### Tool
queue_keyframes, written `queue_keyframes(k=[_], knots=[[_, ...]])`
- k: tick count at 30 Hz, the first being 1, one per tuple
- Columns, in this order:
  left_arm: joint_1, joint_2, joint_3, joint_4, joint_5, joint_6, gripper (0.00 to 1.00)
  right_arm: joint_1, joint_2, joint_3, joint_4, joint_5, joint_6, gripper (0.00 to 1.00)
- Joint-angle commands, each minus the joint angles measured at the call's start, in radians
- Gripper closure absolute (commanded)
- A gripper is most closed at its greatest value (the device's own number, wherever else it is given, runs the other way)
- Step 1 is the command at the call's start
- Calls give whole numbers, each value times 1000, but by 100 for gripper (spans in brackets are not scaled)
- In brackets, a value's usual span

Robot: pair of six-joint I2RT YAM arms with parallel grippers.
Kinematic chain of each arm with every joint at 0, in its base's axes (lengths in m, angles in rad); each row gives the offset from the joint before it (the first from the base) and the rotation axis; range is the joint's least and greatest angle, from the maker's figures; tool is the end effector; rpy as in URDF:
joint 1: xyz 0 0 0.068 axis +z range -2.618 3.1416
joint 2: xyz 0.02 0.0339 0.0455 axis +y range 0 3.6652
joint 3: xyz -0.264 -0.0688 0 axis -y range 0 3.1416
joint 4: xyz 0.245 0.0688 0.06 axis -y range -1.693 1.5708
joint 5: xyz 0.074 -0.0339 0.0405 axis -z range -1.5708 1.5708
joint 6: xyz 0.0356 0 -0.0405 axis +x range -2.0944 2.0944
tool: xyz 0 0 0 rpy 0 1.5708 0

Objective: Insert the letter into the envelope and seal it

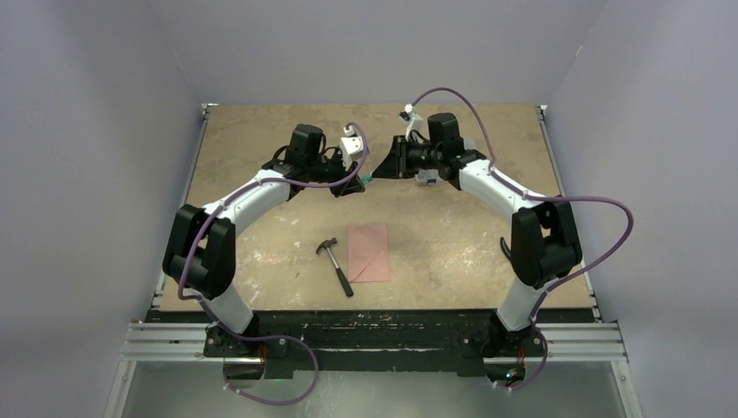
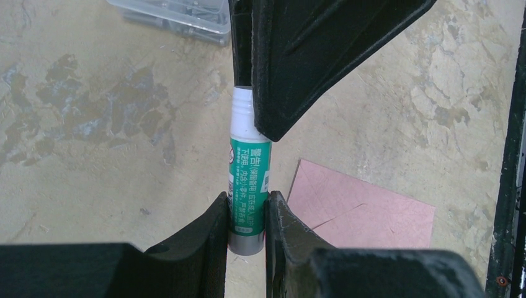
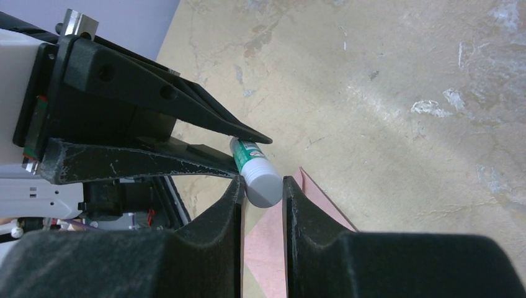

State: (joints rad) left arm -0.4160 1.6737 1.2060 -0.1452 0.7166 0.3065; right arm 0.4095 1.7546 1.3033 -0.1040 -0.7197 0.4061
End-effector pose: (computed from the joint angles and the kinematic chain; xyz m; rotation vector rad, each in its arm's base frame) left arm 0.3339 -0.1731 0.2612 1.1184 1.8106 -0.8405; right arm 0.3581 0.1810 0.2671 -0.4591 2.1749 1.2315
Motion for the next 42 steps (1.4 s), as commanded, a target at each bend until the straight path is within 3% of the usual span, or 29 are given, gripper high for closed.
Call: queue_keyframes(k=[1,6,11,16,18,20,26,32,38,42], knots=[[-57,-59,133,544,88,-20,100,135,103,-78,-296,-142,-24,100],[-59,-77,66,530,93,-47,100,120,67,-36,-257,-140,49,100],[-58,-138,-140,541,105,-141,100,-19,18,125,-307,-77,62,100],[-58,-184,-270,533,101,-188,100,-99,-29,215,-318,-80,74,35],[-57,-187,-281,509,97,-183,100,-100,-41,232,-330,-82,63,22],[-56,-185,-284,494,95,-172,100,-100,-50,230,-343,-93,46,17],[-56,-165,-271,493,98,-177,100,-97,-52,210,-348,-136,12,25],[-56,-155,-257,476,108,-170,100,-95,-83,176,-322,-171,10,23],[-56,-150,-252,471,97,-168,100,-80,-54,196,-348,-211,-5,43],[-58,-142,-239,472,90,-175,100,-72,-50,206,-369,-235,-27,47]])
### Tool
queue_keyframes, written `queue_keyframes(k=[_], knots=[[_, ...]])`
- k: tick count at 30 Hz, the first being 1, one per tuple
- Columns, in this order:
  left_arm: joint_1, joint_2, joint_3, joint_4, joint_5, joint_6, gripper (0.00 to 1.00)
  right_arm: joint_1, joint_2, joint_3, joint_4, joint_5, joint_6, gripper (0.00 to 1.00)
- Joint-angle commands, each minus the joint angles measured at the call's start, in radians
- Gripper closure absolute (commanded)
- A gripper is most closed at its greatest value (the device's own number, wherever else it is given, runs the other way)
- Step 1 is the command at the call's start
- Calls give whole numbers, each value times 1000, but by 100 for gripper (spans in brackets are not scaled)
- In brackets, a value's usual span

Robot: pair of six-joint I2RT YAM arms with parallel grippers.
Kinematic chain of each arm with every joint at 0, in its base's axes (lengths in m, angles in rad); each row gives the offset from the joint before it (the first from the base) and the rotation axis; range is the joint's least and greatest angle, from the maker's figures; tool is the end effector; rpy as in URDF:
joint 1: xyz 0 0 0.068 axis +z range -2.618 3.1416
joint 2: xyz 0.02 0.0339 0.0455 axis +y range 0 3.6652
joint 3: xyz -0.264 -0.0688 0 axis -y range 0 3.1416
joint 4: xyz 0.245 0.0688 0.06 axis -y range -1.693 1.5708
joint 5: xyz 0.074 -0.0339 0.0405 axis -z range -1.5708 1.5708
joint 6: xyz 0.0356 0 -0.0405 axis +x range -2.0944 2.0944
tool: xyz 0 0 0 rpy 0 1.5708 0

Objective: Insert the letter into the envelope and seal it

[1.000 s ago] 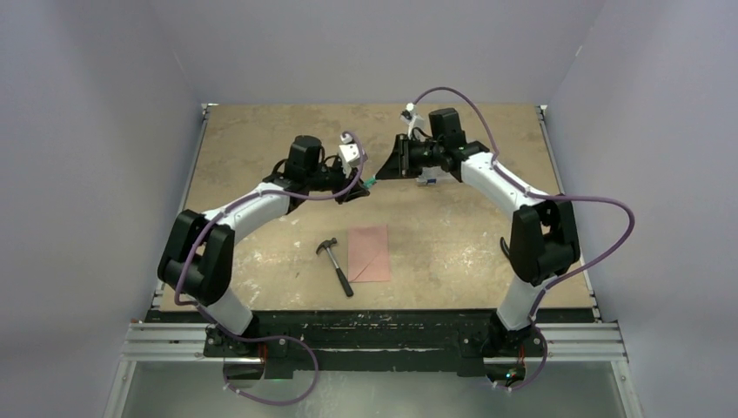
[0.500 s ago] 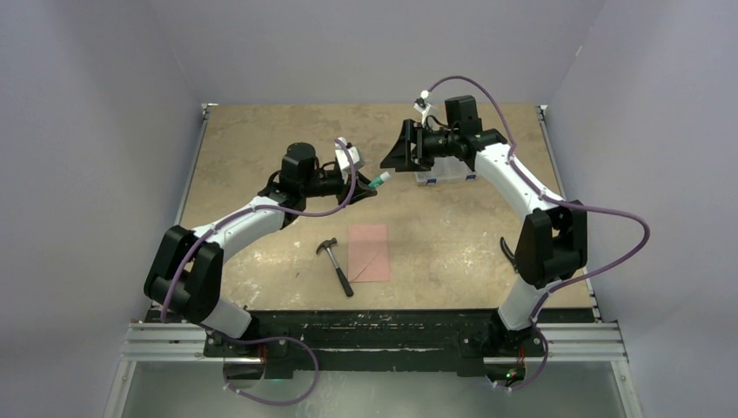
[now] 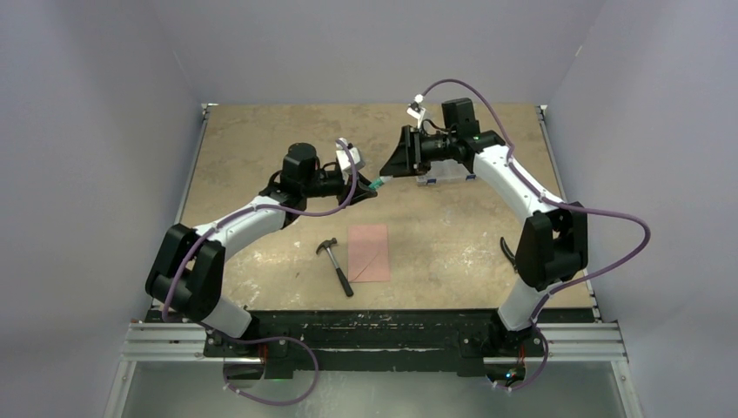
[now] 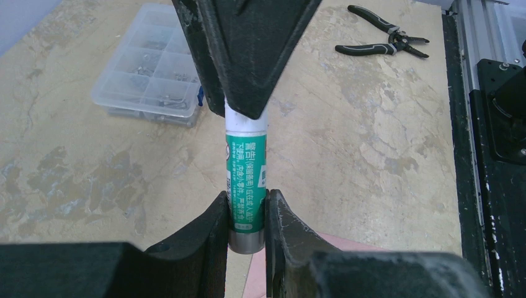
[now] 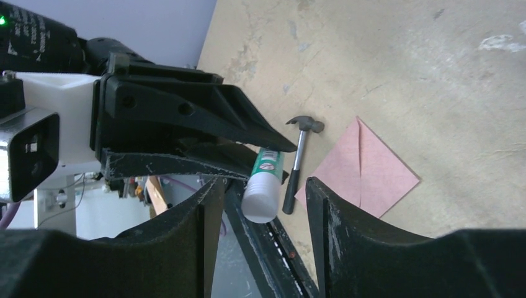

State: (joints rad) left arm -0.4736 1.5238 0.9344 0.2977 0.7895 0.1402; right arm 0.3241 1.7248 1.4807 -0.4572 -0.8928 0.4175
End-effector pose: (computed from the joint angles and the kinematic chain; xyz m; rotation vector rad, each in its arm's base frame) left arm 0.2906 -0.1773 0.2624 1.0740 1.5451 -0.9603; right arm 0.3574 0.1493 0.3112 -0.3984 2.2931 1.3959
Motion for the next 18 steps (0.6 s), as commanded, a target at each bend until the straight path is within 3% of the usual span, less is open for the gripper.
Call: queue_keyframes(k=[1,5,12,18], knots=[[0,7,35,29,14,-10,100,13,-23,26,-13,-66,-39,48],[0,9,36,32,11,-10,100,15,-24,21,-10,-78,-39,60],[0,22,67,63,2,-4,100,40,1,-13,-40,-54,-76,100],[-1,68,209,94,-8,64,100,101,-1,-179,30,-26,-73,100]])
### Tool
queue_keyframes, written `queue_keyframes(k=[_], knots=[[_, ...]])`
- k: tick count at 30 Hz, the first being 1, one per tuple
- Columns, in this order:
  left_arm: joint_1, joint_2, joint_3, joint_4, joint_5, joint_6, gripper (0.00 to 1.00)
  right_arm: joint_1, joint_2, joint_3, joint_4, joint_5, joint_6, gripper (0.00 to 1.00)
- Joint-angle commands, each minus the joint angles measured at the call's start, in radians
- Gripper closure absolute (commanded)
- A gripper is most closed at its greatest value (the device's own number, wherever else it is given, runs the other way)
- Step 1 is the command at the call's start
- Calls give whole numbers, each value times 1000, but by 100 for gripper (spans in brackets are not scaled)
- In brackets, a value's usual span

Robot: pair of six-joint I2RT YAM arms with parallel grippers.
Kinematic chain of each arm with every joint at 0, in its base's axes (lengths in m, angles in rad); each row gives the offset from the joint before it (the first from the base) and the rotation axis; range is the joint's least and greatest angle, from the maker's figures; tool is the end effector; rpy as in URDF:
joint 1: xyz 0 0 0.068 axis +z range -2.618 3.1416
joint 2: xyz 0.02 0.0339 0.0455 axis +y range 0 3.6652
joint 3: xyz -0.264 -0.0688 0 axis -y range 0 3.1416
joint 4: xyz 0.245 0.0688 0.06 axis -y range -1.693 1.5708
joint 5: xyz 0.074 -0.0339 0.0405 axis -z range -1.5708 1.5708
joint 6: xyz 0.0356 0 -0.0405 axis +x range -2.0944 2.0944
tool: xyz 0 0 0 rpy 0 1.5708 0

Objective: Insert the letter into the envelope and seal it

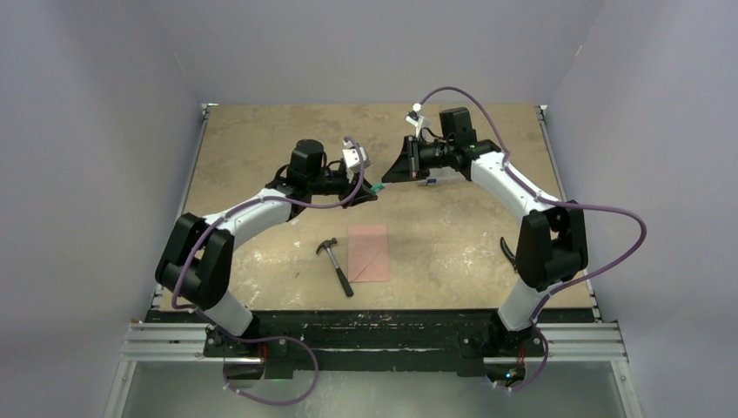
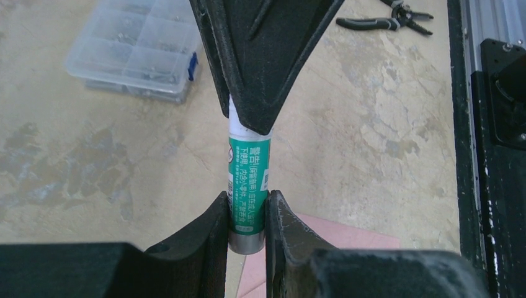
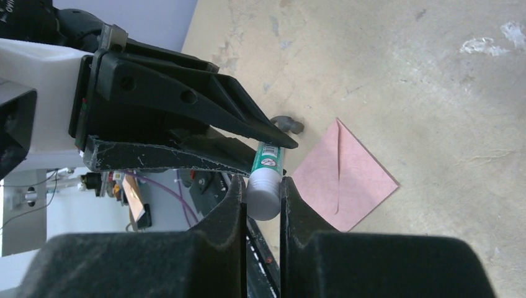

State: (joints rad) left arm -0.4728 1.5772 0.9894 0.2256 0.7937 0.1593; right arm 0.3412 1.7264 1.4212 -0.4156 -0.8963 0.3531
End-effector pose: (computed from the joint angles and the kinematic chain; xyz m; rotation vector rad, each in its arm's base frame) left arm 0.3013 -0.1826 0.2565 1.0906 1.6019 -0.9712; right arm 0.3534 0.1550 0.2944 -0.4818 2.2796 1.3799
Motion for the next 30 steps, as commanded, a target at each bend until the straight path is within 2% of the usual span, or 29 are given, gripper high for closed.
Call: queue_keyframes(k=[1,8,15,30], knots=[[-3,19,167,206,-13,35,100,94,-6,-143,14,-27,4,100],[-15,61,302,350,-45,2,100,170,16,-240,89,-58,37,100],[-15,98,394,446,-45,-42,100,191,46,-281,64,-50,6,100],[43,107,469,584,-49,-190,100,191,98,-326,15,-9,-46,100]])
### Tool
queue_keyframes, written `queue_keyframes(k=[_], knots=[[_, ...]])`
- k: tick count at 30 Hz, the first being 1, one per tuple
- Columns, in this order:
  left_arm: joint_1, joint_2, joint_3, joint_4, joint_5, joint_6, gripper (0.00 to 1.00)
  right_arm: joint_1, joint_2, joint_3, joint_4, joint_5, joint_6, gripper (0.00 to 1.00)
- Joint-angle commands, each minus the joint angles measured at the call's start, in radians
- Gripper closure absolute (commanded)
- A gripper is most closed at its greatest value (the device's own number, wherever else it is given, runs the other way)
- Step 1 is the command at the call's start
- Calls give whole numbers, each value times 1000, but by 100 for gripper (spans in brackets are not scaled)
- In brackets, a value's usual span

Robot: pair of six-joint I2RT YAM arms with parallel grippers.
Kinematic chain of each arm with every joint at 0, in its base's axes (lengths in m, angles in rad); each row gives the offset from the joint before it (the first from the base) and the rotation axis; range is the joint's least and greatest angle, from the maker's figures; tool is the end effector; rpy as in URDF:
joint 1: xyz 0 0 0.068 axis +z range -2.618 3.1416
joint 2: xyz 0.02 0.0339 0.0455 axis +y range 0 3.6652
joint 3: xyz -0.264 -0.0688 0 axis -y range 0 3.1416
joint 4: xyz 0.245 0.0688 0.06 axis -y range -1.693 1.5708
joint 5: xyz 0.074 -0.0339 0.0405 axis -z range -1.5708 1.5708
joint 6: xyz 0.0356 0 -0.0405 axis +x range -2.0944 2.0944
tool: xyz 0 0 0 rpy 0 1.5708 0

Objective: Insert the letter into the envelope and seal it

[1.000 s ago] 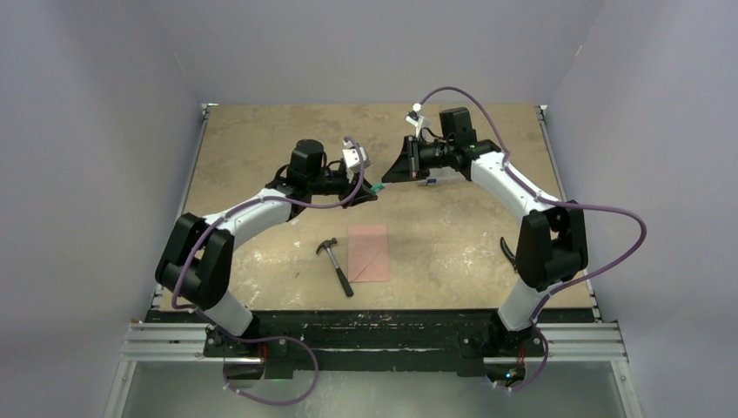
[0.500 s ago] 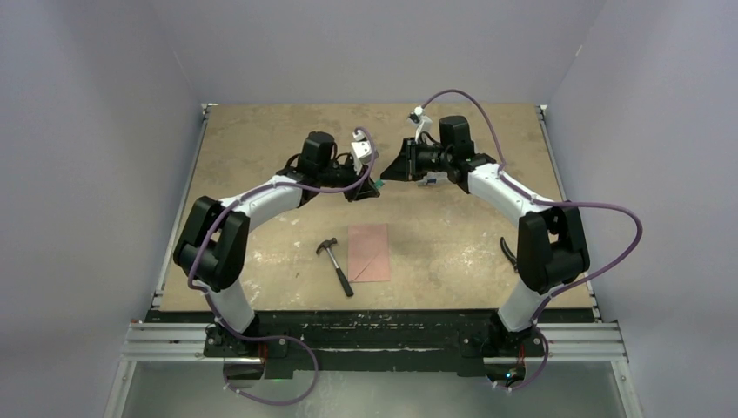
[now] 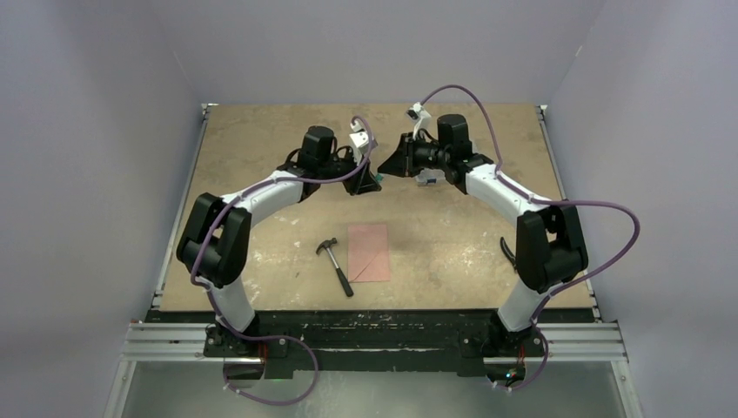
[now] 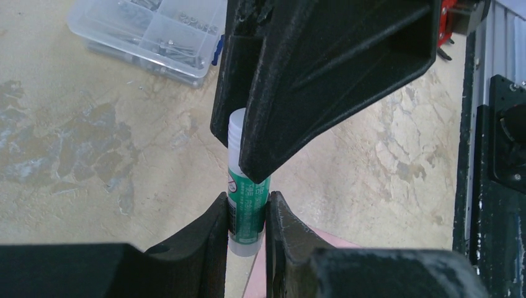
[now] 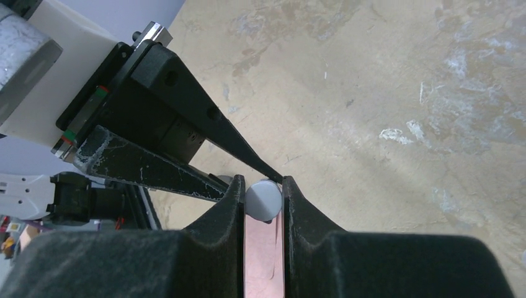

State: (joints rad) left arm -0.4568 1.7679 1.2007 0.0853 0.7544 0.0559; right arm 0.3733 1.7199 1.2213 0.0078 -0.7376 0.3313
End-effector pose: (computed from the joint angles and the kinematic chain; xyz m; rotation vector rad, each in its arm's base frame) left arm 0.3475 -0.1979 0.2450 0.9728 1.8160 -1.0193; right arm 0.3559 0.1651 0.2628 -0.5252 2.0683 1.1841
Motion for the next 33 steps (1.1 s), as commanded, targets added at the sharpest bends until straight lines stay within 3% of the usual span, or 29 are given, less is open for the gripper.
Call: queue_keyframes(k=[1,6,10,15,17,20,22,28,33], knots=[[33,-83,261,720,-13,-89,100,159,103,-131,-406,-166,-23,100],[49,-79,237,733,29,-140,100,154,78,-101,-398,-161,27,100],[49,-125,52,752,73,-201,100,97,40,31,-361,-76,133,100],[47,-146,-170,769,138,-298,100,-18,26,219,-286,42,261,73],[47,-138,-181,715,176,-305,100,-48,20,269,-243,61,306,62],[47,-127,-196,651,209,-295,100,-76,0,291,-146,74,396,37],[43,-119,-204,620,211,-283,100,-96,-20,281,-98,83,431,27],[-14,-68,-160,398,136,-175,100,-159,-135,168,-101,237,458,20],[-71,39,-96,320,-29,-316,100,-182,-230,77,-192,356,421,21]])
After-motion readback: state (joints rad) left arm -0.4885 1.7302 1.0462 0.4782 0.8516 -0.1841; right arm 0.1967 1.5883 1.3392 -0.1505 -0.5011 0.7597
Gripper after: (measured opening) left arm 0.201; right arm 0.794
